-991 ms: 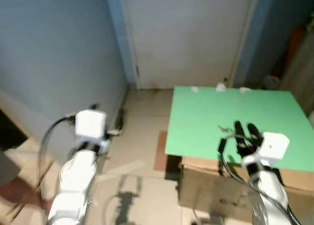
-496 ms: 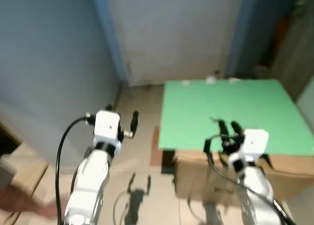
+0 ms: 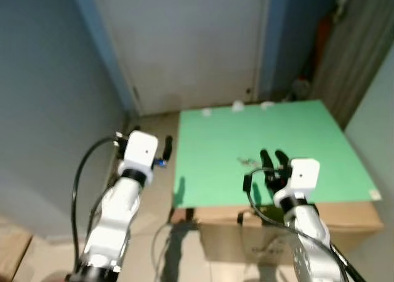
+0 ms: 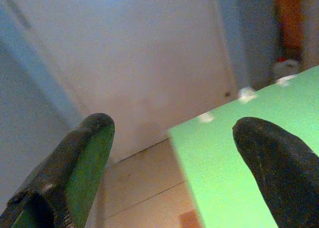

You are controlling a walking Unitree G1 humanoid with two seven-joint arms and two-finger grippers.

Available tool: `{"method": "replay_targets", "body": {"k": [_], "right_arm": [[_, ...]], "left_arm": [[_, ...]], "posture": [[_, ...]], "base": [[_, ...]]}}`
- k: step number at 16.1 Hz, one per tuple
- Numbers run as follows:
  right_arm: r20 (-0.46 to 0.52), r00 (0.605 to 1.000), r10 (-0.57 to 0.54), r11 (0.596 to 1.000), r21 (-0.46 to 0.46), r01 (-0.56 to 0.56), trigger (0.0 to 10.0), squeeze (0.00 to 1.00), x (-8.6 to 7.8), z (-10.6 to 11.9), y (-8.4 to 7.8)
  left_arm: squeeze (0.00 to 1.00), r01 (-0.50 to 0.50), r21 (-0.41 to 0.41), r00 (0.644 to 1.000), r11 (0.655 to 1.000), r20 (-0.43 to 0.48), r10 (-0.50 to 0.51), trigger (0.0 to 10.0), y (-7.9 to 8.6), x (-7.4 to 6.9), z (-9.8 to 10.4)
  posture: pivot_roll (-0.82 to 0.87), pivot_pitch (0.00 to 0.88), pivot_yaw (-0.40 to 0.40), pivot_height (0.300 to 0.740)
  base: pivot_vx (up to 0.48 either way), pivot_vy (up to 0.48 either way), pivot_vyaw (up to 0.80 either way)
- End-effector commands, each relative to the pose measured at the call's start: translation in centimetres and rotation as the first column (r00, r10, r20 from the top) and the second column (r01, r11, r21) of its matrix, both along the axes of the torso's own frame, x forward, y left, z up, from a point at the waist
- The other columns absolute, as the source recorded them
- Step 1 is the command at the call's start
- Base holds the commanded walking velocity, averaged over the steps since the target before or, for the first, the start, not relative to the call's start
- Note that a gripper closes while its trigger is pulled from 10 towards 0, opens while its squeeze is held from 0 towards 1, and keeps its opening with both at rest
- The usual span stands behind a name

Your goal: Hang keys on a hook

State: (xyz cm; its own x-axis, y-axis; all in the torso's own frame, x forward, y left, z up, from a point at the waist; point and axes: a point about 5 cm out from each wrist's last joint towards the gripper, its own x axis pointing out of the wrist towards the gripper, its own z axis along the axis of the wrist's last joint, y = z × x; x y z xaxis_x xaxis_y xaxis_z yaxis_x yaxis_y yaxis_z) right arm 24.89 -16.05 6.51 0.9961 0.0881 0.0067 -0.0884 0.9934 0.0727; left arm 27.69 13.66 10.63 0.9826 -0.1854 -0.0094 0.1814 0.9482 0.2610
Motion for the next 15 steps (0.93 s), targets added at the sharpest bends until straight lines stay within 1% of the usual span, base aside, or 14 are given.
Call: {"method": "replay_targets", "body": {"k": [1, 3, 5, 6, 8, 11, 13, 15], "right_arm": [[-0.007, 1.0, -0.015, 1.0, -0.013, 0.015, 10.0, 0.0, 0.0, -0.1, -0.5], [-0.01, 1.0, -0.011, 1.0, -0.015, 0.011, 10.0, 0.0, 0.1, -0.1, -0.4], [-0.021, 1.0, 0.0, 1.0, -0.027, -0.001, 10.0, 0.0, 0.0, -0.3, -0.2], [-0.026, 1.0, 0.003, 1.0, -0.031, -0.004, 10.0, 0.0, -0.1, -0.4, -0.2], [-0.033, 0.999, 0.013, 0.999, -0.036, -0.014, 10.0, 0.0, -0.1, -0.6, -0.1], [-0.051, 0.998, 0.032, 0.997, -0.067, -0.036, 10.0, 0.0, 0.7, -0.7, 0.4], [-0.056, 0.998, 0.042, 0.997, -0.07, -0.046, 10.0, 0.0, 1.0, -0.7, 0.4], [-0.061, 0.997, 0.054, 0.995, -0.078, -0.059, 10.0, 0.0, 1.0, -0.6, 0.4]], "left_arm": [[0.0, 0.013, 0.005, 1.0, 1.0, -0.011, -0.013, 10.0, -0.5, 0.1, -0.1], [0.0, 0.026, 0.032, 0.999, 0.999, -0.029, -0.025, 10.0, -0.8, 0.2, -0.3], [0.0, 0.062, 0.044, 0.998, 0.997, -0.026, -0.061, 10.0, -1.7, 0.5, -0.2], [0.0, 0.072, 0.044, 0.997, 0.996, -0.018, -0.071, 10.0, -2.1, 0.5, -0.1], [0.0, 0.07, 0.029, 0.997, 0.997, -0.045, -0.069, 10.0, -2.4, 0.5, -0.3], [0.0, 0.056, -0.02, 0.996, 0.998, -0.072, -0.057, 10.0, -2.4, 0.3, -0.7], [0.0, 0.038, -0.042, 0.995, 0.998, -0.089, -0.042, 10.0, -2.3, 0.4, -0.7], [0.0, 0.018, -0.058, 0.993, 0.998, -0.12, -0.025, 10.0, -1.5, 1.3, -1.3]], "posture": [[-0.2, 0.001, 0.128, 0.74], [-0.2, 0.005, 0.127, 0.74], [-0.19, 0.012, 0.124, 0.74], [-0.19, 0.014, 0.122, 0.74], [-0.19, 0.016, 0.121, 0.74], [-0.17, 0.018, 0.109, 0.74], [-0.17, 0.022, 0.105, 0.74], [-0.17, 0.032, 0.094, 0.74]], "base": [[0.326, -0.349, 0.0], [0.328, -0.347, 0.0], [0.326, -0.349, 0.0], [0.0, 0.0, 0.0], [0.0, 0.0, 0.0], [0.0, 0.0, 0.0], [0.0, 0.0, 0.0], [0.0, 0.0, 0.0]]}}
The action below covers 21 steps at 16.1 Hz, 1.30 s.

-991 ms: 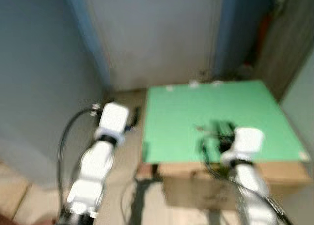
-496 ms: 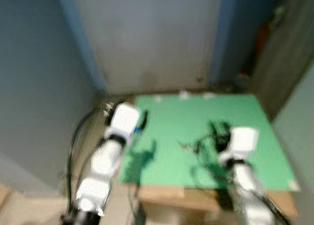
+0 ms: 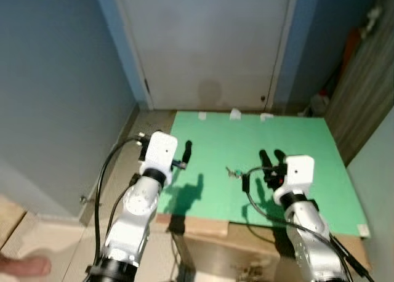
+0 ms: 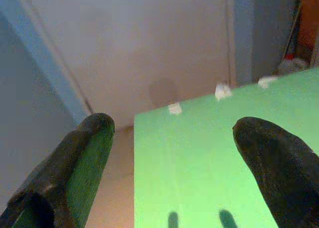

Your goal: Hang keys on a hook

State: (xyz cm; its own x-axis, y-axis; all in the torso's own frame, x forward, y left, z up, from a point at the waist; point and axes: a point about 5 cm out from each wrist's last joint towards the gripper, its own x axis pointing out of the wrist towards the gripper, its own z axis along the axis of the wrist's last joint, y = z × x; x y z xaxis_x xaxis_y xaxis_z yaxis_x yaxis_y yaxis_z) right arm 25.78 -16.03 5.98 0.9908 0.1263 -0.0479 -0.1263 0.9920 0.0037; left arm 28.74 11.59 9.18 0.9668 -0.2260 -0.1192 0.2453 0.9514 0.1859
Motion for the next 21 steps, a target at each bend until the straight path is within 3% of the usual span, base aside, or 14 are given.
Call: {"method": "replay_targets", "body": {"k": [1, 4, 7, 10, 11, 12, 13, 14, 17, 20, 21], "right_arm": [[-0.015, 1.0, 0.02, 1.0, -0.005, -0.02, 10.0, 0.0, 0.0, -0.1, 0.3], [-0.025, 0.999, 0.029, 0.999, -0.026, -0.03, 10.0, 0.0, -0.7, -0.3, -0.1], [-0.032, 0.999, 0.005, 0.999, -0.042, -0.006, 10.0, 0.0, -1.5, -0.3, -1.3], [-0.046, 0.999, -0.008, 0.999, -0.047, 0.006, 10.0, 0.0, -2.7, -0.5, -1.8], [-0.066, 0.998, -0.017, 0.999, -0.052, 0.013, 10.0, 0.0, -4.2, -0.5, -2.4], [-0.071, 0.997, -0.016, 0.998, -0.056, 0.012, 10.0, 0.0, -4.7, -0.4, -2.6], [-0.094, 0.996, 0.005, 0.998, -0.067, -0.011, 10.0, 0.0, -6.7, -0.3, -3.1], [-0.105, 0.994, -0.002, 0.998, -0.061, -0.004, 10.0, 0.0, -7.5, -0.1, -3.5], [-0.132, 0.991, -0.014, 0.999, -0.034, 0.009, 10.0, 0.0, -9.8, 0.6, -4.3], [-0.215, 0.977, 0.003, 1.0, 0.002, -0.002, 10.0, 0.0, -14.5, 2.2, -5.3], [-0.227, 0.974, 0.004, 1.0, 0.01, -0.001, 10.0, 0.0, -15.0, 2.4, -5.4]], "left_arm": [[0.0, -0.017, 0.004, 1.0, 1.0, -0.004, 0.017, 10.0, 1.1, 0.9, 0.1], [0.0, -0.035, 0.046, 0.999, 0.998, -0.017, 0.036, 10.0, 2.7, 2.9, 0.1], [0.0, -0.093, 0.034, 0.995, 0.995, -0.016, 0.093, 10.0, 4.6, 5.1, 0.5], [0.0, -0.084, 0.042, 0.996, 0.996, 0.003, 0.084, 10.0, 4.9, 6.7, 1.4], [0.0, -0.05, 0.042, 0.999, 0.998, -0.018, 0.051, 10.0, 4.4, 7.6, 1.5], [0.0, -0.047, 0.045, 0.999, 0.998, -0.025, 0.048, 10.0, 4.3, 7.7, 1.5], [0.0, -0.01, 0.071, 0.998, 0.997, -0.06, 0.014, 10.0, 3.8, 8.2, 1.3], [0.0, 0.01, 0.078, 0.998, 0.997, -0.07, -0.005, 10.0, 3.6, 8.4, 1.4], [0.0, 0.068, 0.098, 0.991, 0.993, -0.124, -0.056, 10.0, 3.0, 8.6, 1.0], [0.0, 0.133, 0.094, 0.978, 0.987, -0.176, -0.115, 10.0, 2.1, 8.5, 0.5], [0.0, 0.141, 0.095, 0.976, 0.985, -0.179, -0.122, 10.0, 2.0, 8.5, 0.4]], "posture": [[-0.17, 0.033, 0.093, 0.74], [-0.21, 0.043, 0.093, 0.74], [-0.26, 0.044, 0.098, 0.74], [-0.28, 0.065, 0.105, 0.74], [-0.33, 0.102, 0.095, 0.74], [-0.35, 0.111, 0.092, 0.74], [-0.4, 0.135, 0.089, 0.74], [-0.42, 0.145, 0.088, 0.74], [-0.49, 0.222, 0.095, 0.74], [-0.58, 0.33, 0.07, 0.74], [-0.58, 0.338, 0.067, 0.74]], "base": [[0.0, 0.0, 0.0], [0.0, 0.0, 0.0], [0.0, 0.0, 0.0], [0.0, 0.0, 0.0], [0.0, 0.0, 0.0], [0.0, 0.0, 0.0], [0.0, 0.0, 0.0], [0.0, 0.0, 0.0], [0.0, 0.0, 0.0], [0.0, 0.0, 0.0], [0.0, 0.0, 0.0]]}}
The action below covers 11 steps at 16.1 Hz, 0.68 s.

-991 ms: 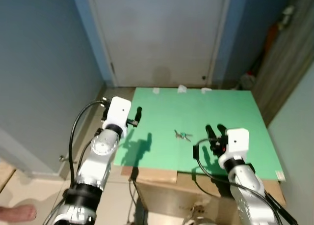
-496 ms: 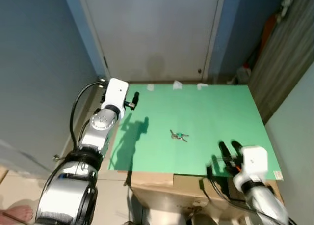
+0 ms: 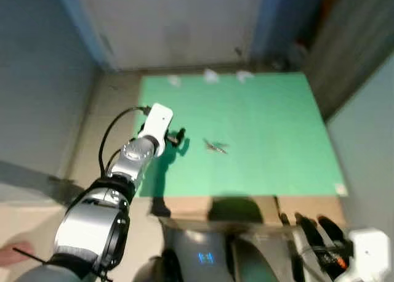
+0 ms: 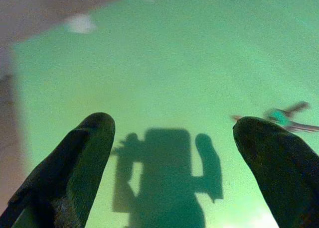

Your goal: Hang keys on a hook

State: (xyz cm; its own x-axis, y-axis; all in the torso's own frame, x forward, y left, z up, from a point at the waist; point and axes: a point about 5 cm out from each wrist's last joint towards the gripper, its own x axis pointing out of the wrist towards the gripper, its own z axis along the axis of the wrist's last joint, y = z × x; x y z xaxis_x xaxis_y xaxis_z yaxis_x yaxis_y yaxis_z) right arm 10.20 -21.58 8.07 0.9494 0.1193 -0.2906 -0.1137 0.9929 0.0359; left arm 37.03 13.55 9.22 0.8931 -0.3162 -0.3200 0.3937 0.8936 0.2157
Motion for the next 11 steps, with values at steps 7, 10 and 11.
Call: {"method": "replay_targets", "body": {"k": [7, 10, 11], "right_arm": [[-0.16, 0.981, 0.113, 0.982, 0.172, -0.085, 10.0, 0.0, -5.0, 1.6, 0.9], [-0.167, 0.978, 0.125, 0.978, 0.185, -0.093, 10.0, 0.0, -4.9, 2.2, 1.1], [-0.166, 0.978, 0.129, 0.977, 0.189, -0.097, 10.0, 0.0, -4.9, 2.4, 1.2]], "left_arm": [[0.0, 0.143, 0.041, 0.99, 0.989, 0.005, -0.143, 10.0, -0.7, 0.1, 0.6], [0.0, 0.193, 0.033, 0.981, 0.981, -0.009, -0.193, 10.0, -1.5, -0.2, 0.2], [0.0, 0.204, 0.029, 0.979, 0.979, -0.011, -0.203, 10.0, -1.6, -0.2, 0.2]], "posture": [[-0.61, 0.439, 0.057, 0.74], [-0.61, 0.456, 0.048, 0.74], [-0.61, 0.456, 0.048, 0.74]], "base": [[0.0, 0.0, 0.0], [0.0, 0.0, 0.0], [0.0, 0.0, 0.0]]}}
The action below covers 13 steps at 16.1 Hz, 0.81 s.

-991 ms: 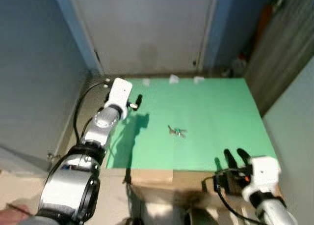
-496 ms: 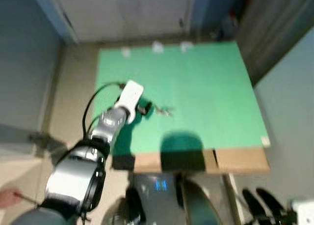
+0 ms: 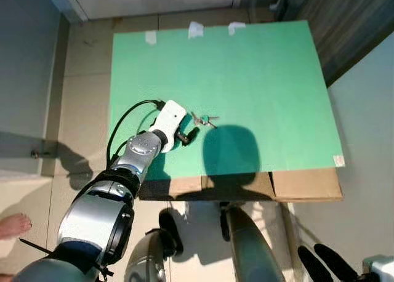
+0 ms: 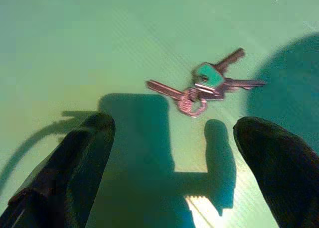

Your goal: Hang keys on a hook

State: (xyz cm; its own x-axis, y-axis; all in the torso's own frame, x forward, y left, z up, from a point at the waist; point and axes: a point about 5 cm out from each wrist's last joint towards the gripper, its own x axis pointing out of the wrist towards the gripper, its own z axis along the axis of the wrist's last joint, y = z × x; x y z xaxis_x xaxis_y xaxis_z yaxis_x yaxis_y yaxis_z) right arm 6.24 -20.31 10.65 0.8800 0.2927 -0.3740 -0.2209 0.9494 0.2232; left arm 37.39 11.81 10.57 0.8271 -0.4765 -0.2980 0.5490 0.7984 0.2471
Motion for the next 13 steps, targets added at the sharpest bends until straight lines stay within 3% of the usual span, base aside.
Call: {"method": "replay_targets", "body": {"k": [1, 3, 6, 10, 12, 13], "right_arm": [[-0.049, 0.999, -0.003, 1.0, 0.02, 0.004, 10.0, 0.0, -0.9, -0.1, 0.1], [-0.03, 0.998, 0.052, 0.997, 0.066, -0.05, 10.0, 0.0, -0.8, 0.7, 1.1], [-0.07, 0.993, 0.096, 0.991, 0.101, -0.089, 10.0, 0.0, -1.4, 0.8, 1.2], [-0.099, 0.988, 0.12, 0.987, 0.117, -0.108, 10.0, 0.0, -2.0, 0.8, 1.5], [-0.111, 0.976, 0.185, 0.97, 0.177, -0.164, 10.0, 0.0, -2.3, 1.4, 2.1], [-0.114, 0.97, 0.214, 0.967, 0.164, -0.194, 10.0, 0.0, -2.4, 1.2, 2.2]], "left_arm": [[0.0, 0.026, 0.023, 0.999, 0.999, -0.04, -0.025, 10.0, 0.0, -0.6, -1.2], [0.0, 0.054, 0.06, 0.998, 0.997, -0.016, -0.053, 10.0, -0.1, -0.6, -0.9], [0.0, 0.059, 0.106, 0.998, 0.993, 0.019, -0.061, 10.0, 0.5, 0.0, 0.1], [0.0, 0.054, 0.106, 0.998, 0.993, 0.015, -0.055, 10.0, 0.3, 0.1, 0.2], [0.0, 0.05, 0.072, 0.999, 0.996, 0.005, -0.051, 10.0, -0.2, 0.1, 0.2], [0.0, 0.049, 0.081, 0.999, 0.995, 0.015, -0.051, 10.0, -0.2, 0.1, 0.2]], "posture": [[-0.61, 0.456, 0.044, 0.74], [-0.61, 0.453, 0.044, 0.74], [-0.61, 0.454, 0.039, 0.74], [-0.62, 0.461, 0.03, 0.74], [-0.63, 0.459, 0.029, 0.74], [-0.63, 0.459, 0.031, 0.74]], "base": [[0.0, 0.0, 0.0], [0.0, 0.0, 0.0], [0.0, 0.0, 0.0], [0.0, 0.0, 0.0], [0.0, 0.0, 0.0], [0.0, 0.0, 0.0]]}}
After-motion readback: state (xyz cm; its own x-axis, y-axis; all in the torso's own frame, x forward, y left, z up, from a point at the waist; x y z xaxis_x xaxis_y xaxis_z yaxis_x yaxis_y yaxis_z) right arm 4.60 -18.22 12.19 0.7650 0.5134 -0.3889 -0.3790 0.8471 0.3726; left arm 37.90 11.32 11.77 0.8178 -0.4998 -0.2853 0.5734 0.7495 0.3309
